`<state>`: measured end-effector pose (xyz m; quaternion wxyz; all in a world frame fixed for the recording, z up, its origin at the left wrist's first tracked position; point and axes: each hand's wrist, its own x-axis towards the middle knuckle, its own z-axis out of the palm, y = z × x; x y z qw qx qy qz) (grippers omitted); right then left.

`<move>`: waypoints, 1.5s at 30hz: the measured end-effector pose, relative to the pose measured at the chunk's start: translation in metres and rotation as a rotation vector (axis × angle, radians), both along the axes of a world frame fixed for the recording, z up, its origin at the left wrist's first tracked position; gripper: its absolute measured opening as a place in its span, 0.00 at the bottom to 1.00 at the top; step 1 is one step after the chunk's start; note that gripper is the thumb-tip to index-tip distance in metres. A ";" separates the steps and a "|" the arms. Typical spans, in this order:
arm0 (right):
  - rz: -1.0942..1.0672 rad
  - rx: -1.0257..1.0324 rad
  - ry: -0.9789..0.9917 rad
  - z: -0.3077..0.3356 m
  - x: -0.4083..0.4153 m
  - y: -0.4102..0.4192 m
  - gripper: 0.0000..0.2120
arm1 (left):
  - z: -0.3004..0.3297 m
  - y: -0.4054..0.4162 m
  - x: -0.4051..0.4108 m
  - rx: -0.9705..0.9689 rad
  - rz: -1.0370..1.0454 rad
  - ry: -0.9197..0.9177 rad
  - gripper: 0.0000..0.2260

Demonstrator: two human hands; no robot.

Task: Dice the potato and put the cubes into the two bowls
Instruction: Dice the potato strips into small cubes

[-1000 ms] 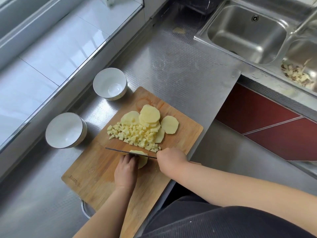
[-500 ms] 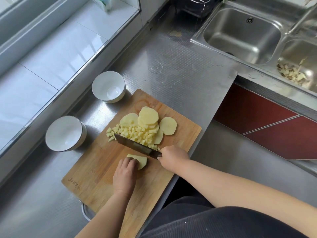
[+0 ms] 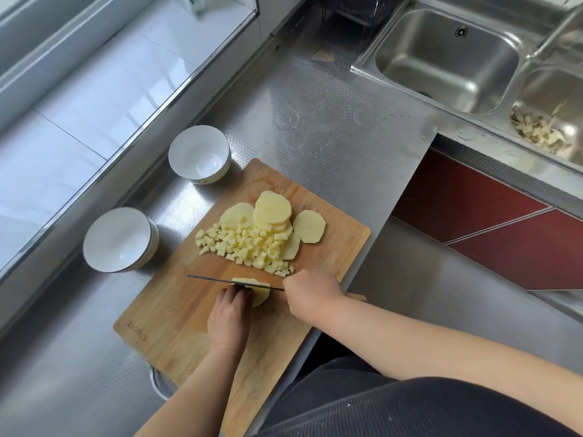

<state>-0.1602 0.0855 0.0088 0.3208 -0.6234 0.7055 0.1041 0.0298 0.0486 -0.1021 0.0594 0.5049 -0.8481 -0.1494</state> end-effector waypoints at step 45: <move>-0.023 0.095 0.064 0.006 0.019 -0.004 0.10 | 0.003 0.001 0.015 0.082 0.031 0.051 0.16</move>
